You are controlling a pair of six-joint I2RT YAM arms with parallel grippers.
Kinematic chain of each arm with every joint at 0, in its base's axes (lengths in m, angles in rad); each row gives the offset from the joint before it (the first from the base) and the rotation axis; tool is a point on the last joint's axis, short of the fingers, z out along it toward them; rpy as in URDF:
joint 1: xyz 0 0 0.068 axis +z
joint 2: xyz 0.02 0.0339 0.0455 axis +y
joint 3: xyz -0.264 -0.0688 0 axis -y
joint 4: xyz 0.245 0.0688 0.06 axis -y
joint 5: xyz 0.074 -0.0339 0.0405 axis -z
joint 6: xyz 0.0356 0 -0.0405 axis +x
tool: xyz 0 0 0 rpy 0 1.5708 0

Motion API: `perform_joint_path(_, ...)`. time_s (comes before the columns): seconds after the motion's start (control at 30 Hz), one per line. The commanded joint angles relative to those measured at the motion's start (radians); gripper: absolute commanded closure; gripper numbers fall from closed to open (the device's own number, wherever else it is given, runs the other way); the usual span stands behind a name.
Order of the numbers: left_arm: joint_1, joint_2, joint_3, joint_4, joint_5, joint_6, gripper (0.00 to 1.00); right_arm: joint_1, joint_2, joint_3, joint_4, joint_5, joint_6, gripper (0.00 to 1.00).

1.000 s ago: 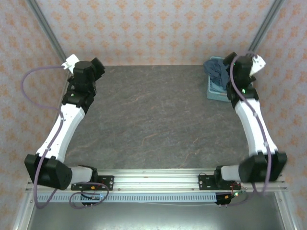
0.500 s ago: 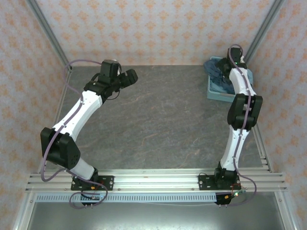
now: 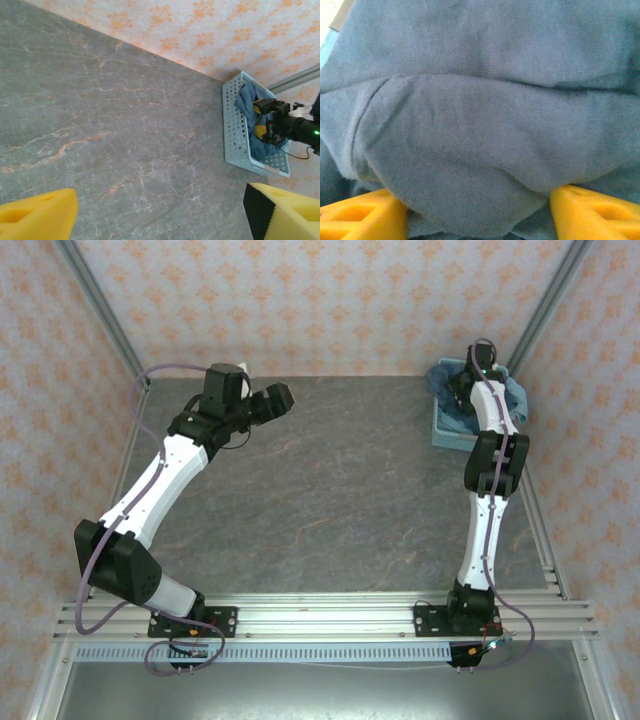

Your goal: Fold and stack the t-shirts

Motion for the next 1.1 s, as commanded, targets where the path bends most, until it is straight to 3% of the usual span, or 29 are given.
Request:
perform_joint_path(0.0, -0.011, -0.028, 0.017, -0.002, 0.032, 0.022, 0.13, -0.007, 0.022, 0.039, -0.032, 0.011, 0.02, 0.44)
perform_joint_path(0.03, -0.011, -0.031, 0.016, -0.007, 0.027, 0.024, 0.13, -0.007, 0.019, 0.039, -0.031, 0.012, 0.021, 0.5)
perform_joint_path(0.13, -0.011, -0.04, 0.016, -0.02, 0.024, 0.029, 0.14, -0.007, -0.013, 0.021, -0.003, 0.007, 0.018, 0.9)
perform_joint_path(0.17, -0.011, -0.041, 0.017, -0.022, 0.024, 0.03, 0.15, -0.007, -0.031, 0.013, 0.007, 0.01, 0.018, 0.99)
perform_joint_path(0.57, -0.011, -0.035, -0.008, -0.075, -0.097, 0.03, 0.2, 0.045, -0.482, -0.179, 0.165, 0.095, -0.055, 1.0)
perform_joint_path(1.07, -0.008, 0.02, 0.096, -0.28, -0.371, 0.01, 0.18, 0.326, -0.812, -0.136, 0.291, -0.063, -0.095, 1.0)
